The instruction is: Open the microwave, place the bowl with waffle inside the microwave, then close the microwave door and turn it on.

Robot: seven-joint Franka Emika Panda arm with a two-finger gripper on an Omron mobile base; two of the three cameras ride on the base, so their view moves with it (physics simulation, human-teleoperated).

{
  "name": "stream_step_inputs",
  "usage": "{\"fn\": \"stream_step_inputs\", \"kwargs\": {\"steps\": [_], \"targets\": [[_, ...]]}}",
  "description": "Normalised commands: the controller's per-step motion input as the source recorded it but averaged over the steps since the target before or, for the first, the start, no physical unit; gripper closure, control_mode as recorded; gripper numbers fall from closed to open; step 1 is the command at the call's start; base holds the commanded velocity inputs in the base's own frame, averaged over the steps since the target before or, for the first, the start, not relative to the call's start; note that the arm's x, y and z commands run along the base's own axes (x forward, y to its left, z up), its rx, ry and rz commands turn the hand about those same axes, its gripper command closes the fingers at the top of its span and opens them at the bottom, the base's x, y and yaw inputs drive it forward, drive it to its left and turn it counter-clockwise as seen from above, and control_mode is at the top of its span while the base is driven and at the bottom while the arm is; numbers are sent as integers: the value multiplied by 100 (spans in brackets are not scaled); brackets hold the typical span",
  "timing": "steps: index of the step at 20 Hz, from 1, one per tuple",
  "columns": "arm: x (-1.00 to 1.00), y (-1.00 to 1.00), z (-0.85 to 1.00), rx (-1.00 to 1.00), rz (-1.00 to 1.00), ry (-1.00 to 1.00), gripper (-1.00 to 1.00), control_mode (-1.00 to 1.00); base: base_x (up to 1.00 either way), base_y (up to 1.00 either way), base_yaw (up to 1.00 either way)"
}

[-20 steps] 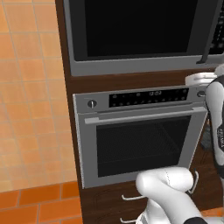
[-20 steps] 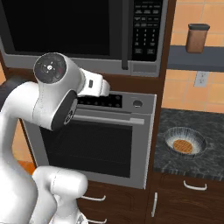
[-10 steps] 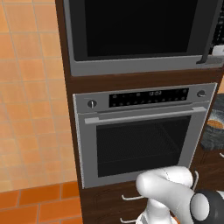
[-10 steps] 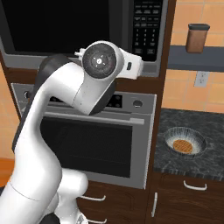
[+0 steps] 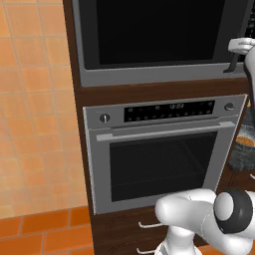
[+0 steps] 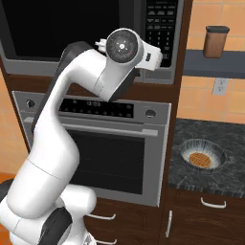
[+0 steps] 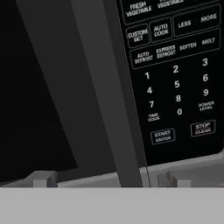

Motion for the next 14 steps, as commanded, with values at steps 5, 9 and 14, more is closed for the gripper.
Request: {"fn": "stream_step_inputs", "kwargs": {"steps": [5,9,14], "targets": [[67,-18,0,1,0,0,-100,-100,0,0,0],[50,-26,-4,0,0,0,-100,-100,0,0,0],[41,-9,-15,0,0,0,100,-100,0,0,0]]}}
